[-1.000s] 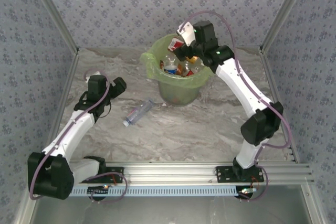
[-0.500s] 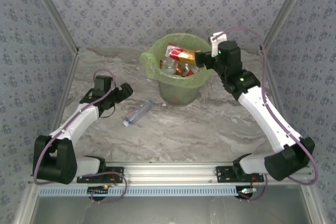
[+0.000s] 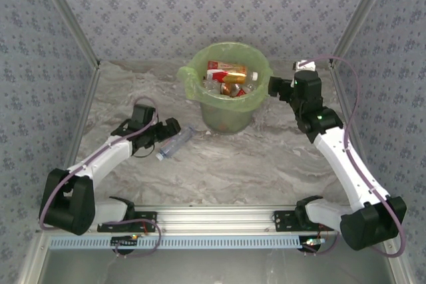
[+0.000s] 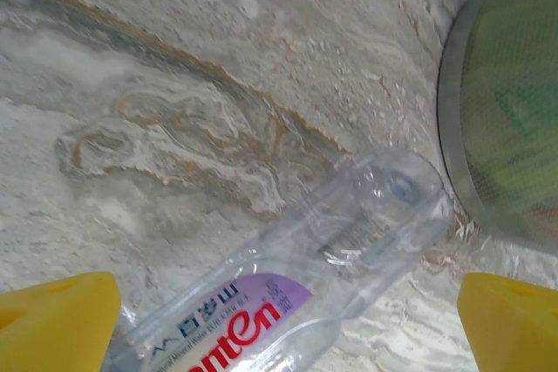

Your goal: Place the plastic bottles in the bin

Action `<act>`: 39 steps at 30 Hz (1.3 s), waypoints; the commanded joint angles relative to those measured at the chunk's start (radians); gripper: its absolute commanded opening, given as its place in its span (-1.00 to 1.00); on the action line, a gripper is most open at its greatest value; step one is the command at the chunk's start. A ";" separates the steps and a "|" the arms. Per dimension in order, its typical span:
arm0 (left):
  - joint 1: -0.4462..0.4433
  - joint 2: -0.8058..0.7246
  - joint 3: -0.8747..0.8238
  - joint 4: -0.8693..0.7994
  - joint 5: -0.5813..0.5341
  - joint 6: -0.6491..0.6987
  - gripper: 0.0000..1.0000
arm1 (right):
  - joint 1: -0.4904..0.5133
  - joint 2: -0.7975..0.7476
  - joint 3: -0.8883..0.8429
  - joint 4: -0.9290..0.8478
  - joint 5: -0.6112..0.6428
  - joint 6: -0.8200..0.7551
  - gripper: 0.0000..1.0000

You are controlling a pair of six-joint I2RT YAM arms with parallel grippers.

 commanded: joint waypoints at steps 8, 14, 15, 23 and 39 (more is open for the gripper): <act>-0.081 -0.024 -0.035 -0.032 0.018 0.074 0.99 | -0.033 -0.057 -0.037 -0.001 0.000 0.059 0.97; -0.144 -0.001 -0.034 -0.015 0.037 0.070 0.98 | -0.036 -0.056 -0.053 0.019 -0.024 0.054 0.97; -0.157 0.007 -0.032 -0.018 0.031 0.070 0.98 | -0.037 -0.054 -0.055 0.020 -0.026 0.055 0.97; -0.215 0.130 0.084 -0.193 -0.151 0.166 0.98 | -0.038 -0.048 -0.062 0.018 -0.030 0.049 0.97; -0.297 0.507 0.372 -0.339 -0.231 0.370 0.63 | -0.044 -0.048 -0.065 -0.022 -0.012 0.052 0.97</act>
